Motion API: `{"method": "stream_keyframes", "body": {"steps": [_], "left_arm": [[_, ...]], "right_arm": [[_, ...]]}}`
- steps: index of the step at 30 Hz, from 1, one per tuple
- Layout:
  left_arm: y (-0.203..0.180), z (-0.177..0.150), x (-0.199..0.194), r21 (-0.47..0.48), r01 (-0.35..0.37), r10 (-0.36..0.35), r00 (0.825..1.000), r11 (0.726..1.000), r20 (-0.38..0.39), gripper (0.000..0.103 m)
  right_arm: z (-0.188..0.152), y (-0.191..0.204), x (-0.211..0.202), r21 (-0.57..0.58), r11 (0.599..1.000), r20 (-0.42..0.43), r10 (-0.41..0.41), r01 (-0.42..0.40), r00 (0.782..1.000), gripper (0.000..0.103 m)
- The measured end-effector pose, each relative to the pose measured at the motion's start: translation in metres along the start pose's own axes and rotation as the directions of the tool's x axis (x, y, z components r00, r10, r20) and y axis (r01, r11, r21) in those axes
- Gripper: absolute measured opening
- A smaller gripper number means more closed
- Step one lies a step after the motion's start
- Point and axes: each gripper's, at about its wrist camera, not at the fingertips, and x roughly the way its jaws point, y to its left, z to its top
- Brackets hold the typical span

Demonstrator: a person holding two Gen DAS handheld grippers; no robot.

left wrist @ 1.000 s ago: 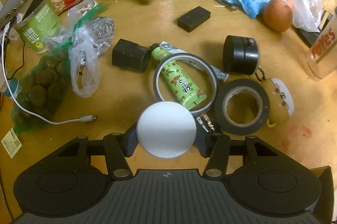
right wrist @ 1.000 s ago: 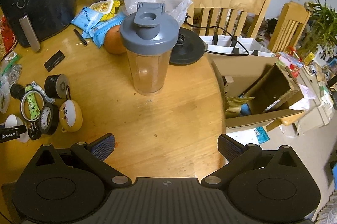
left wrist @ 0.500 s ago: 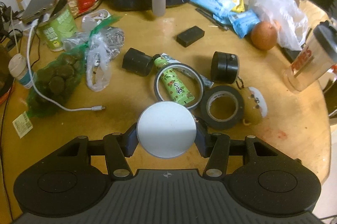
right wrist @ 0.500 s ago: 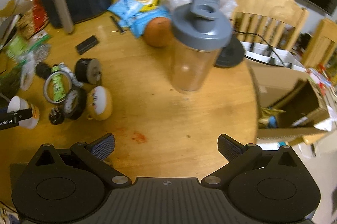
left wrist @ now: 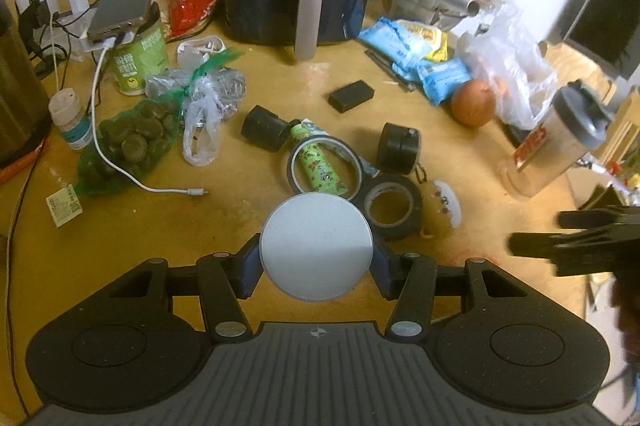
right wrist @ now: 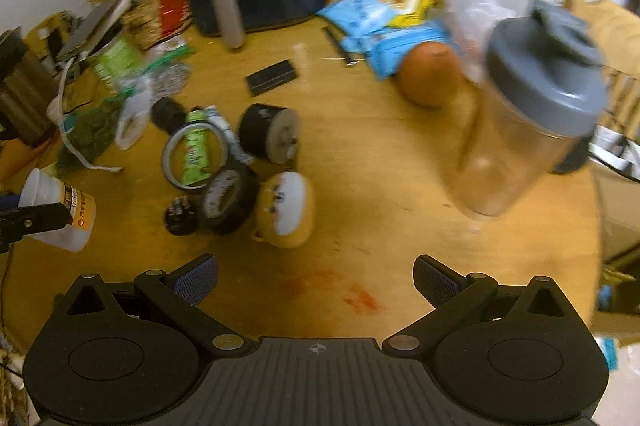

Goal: Organize objects
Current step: 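Lift the white jar with the left tool while the right tool reaches toward the yellow dog-face pouch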

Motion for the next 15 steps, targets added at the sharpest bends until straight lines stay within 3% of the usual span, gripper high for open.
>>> {"method": "stream_keyframes", "body": {"steps": [3,7,15], "left_arm": [[0.0,0.0,-0.01,-0.021,0.002,-0.002,1.0,1.0,0.018,0.053],[0.0,0.0,-0.018,-0.044,0.002,-0.001,1.0,0.999,0.03,0.053],[0.005,-0.006,-0.035,-0.085,0.0,0.004,0.999,0.996,0.049,0.053]], "right_arm": [[0.006,0.005,0.015,-0.036,0.999,-0.015,0.008,-0.008,1.0,0.103],[0.012,0.013,0.037,-0.087,0.995,-0.042,-0.044,0.04,0.998,0.103],[0.019,0.025,0.062,-0.212,0.975,0.017,-0.065,0.067,0.998,0.103]]}}
